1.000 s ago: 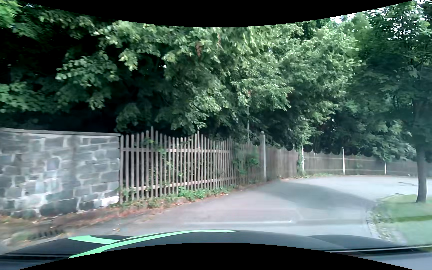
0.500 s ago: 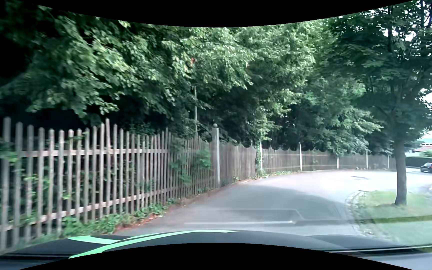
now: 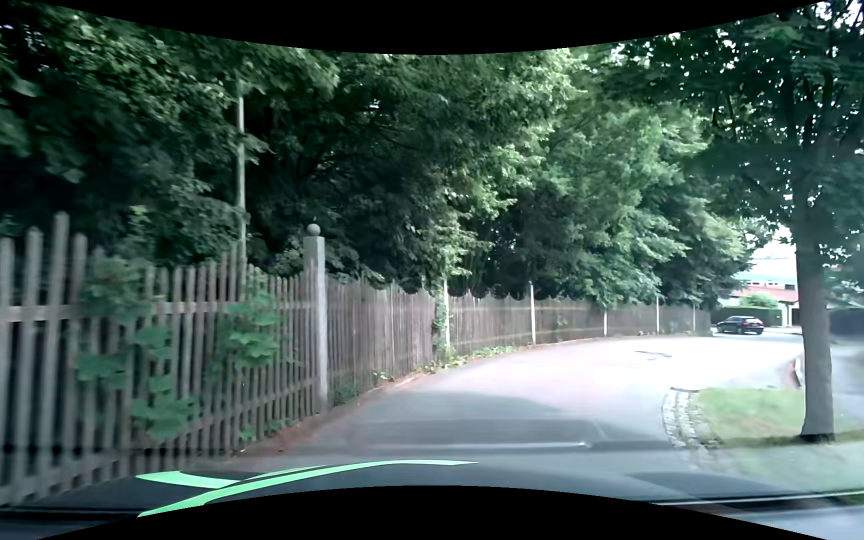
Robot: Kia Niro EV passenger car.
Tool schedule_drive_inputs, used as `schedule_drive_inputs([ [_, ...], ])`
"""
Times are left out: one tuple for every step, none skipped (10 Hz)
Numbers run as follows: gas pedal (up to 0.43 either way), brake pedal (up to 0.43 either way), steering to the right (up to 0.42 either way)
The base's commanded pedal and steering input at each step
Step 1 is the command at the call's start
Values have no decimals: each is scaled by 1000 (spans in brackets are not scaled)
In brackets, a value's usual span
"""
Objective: Follow the waypoints while adhering to traffic rules and regulations
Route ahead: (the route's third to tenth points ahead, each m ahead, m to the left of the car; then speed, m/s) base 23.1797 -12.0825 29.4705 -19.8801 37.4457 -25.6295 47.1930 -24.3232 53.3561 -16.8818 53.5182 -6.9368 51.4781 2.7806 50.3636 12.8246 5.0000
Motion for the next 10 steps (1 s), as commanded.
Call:
schedule_drive_inputs([
  [0, 67, 253],
  [0, 73, 250],
  [0, 79, 249],
  [0, 85, 244],
  [0, 85, 233],
  [0, 98, 212],
  [0, 110, 199],
  [0, 116, 201],
  [0, 122, 202],
  [0, 122, 205],
])
